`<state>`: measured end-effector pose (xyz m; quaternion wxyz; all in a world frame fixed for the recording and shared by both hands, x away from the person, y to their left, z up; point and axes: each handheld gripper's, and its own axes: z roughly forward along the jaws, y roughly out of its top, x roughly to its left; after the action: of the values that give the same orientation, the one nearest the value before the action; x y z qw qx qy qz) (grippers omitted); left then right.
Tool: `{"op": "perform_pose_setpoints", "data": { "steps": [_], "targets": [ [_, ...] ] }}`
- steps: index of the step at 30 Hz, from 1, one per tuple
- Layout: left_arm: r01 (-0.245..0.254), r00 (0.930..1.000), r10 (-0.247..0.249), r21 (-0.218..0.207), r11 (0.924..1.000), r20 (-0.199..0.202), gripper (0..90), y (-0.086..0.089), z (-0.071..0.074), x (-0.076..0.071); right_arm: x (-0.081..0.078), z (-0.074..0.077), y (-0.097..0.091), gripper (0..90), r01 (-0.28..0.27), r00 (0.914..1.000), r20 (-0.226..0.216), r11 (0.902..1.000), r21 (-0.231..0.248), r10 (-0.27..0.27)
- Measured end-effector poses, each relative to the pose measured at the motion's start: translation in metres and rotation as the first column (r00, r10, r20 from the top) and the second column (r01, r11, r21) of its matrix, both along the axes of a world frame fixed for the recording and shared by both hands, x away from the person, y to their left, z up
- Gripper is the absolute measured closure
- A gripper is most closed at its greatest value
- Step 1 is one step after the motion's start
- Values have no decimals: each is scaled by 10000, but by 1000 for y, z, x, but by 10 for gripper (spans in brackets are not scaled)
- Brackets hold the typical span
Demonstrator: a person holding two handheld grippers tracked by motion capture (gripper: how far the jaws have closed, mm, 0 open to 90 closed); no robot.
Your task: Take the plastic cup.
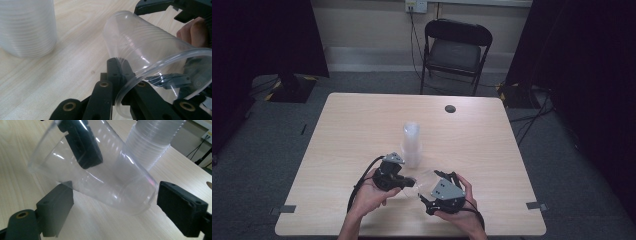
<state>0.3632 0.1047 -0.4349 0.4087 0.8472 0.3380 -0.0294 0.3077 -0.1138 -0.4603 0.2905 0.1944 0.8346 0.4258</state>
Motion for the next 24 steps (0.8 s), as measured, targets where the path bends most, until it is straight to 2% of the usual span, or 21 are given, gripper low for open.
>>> {"op": "perform_pose_setpoints", "data": {
  "steps": [3,8,12,15,19,21,24],
  "targets": [
    [41,10000,-42,261,9996,9,894,-3,1,1,-1,0,2,132,-193,9998,60,9998,-54,194],
    [57,9997,-64,299,9995,226,892,-7,2,0,-2,1,7,131,-377,9992,122,9992,-89,379],
    [36,9997,-41,212,9998,246,893,-11,1,-1,-1,2,14,132,-679,9977,-19,9977,-81,678],
    [163,9996,-171,333,9993,233,893,-13,1,-1,0,2,17,134,-733,9972,-176,9973,-62,732],
    [90,9996,-96,238,9997,273,888,-17,0,-3,1,3,19,136,-728,9970,-272,9973,2,727],
    [150,9995,-155,179,9997,261,885,-20,0,-3,1,5,20,164,-896,9955,-310,9960,65,897],
    [225,9994,-234,350,9991,255,880,-24,-3,-3,-1,7,24,189,-1085,9938,-223,9941,78,1086]
  ]
}}
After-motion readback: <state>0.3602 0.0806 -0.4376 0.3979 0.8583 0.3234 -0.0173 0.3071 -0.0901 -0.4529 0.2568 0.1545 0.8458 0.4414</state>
